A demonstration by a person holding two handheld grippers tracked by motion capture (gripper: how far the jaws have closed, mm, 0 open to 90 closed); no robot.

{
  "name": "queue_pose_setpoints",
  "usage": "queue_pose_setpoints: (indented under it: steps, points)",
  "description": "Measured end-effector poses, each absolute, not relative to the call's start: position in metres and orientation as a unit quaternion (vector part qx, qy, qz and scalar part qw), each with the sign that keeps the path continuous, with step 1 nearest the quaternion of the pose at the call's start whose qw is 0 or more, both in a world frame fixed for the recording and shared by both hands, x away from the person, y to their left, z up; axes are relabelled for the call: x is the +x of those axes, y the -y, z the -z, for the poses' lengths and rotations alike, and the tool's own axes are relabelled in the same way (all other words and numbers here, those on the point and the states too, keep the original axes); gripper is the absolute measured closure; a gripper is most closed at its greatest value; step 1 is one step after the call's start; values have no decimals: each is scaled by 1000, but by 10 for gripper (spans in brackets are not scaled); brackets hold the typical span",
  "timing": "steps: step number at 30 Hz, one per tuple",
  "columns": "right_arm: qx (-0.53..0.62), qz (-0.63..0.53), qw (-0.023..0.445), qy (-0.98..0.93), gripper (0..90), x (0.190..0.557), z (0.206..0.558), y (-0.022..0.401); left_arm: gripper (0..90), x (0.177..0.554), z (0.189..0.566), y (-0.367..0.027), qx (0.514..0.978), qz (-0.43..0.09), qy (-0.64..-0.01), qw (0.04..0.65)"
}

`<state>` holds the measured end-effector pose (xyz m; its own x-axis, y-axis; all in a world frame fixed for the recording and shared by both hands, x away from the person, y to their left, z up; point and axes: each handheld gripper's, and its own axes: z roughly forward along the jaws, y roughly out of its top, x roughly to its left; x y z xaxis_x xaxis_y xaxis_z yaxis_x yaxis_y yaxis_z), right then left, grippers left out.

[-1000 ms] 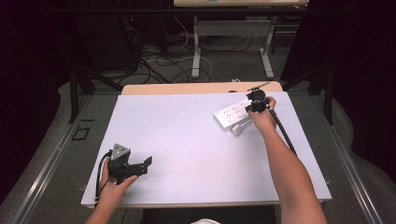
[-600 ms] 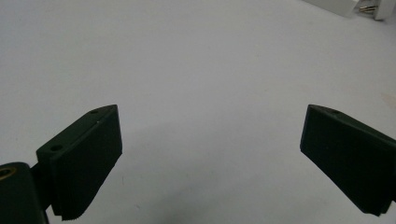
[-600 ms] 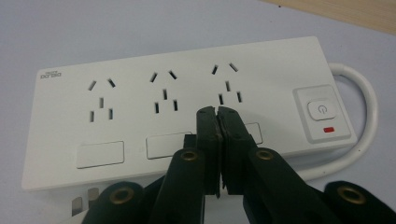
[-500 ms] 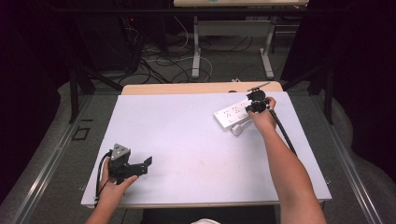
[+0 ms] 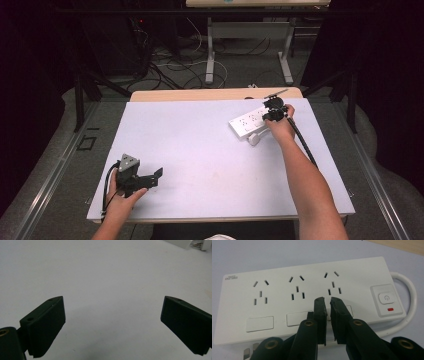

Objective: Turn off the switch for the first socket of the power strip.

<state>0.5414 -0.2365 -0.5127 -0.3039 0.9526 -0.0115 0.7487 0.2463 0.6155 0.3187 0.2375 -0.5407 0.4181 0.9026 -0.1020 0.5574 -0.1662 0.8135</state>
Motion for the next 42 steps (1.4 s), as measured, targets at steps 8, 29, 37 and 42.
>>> queue_pose_setpoints:
  steps: [8, 29, 37, 42]
  points:
    - [559, -258, 194, -764, 827, 544, 517, 237, 57, 319, 541, -238, 734, -209, -497, 412]
    - [553, -271, 206, -761, 869, 544, 522, 241, 58, 319, 542, -237, 735, -209, -497, 411]
    - [558, -276, 198, -757, 900, 544, 522, 241, 58, 319, 542, -237, 735, -208, -497, 411]
    - [563, -276, 186, -757, 900, 544, 524, 241, 58, 319, 542, -237, 736, -208, -496, 411]
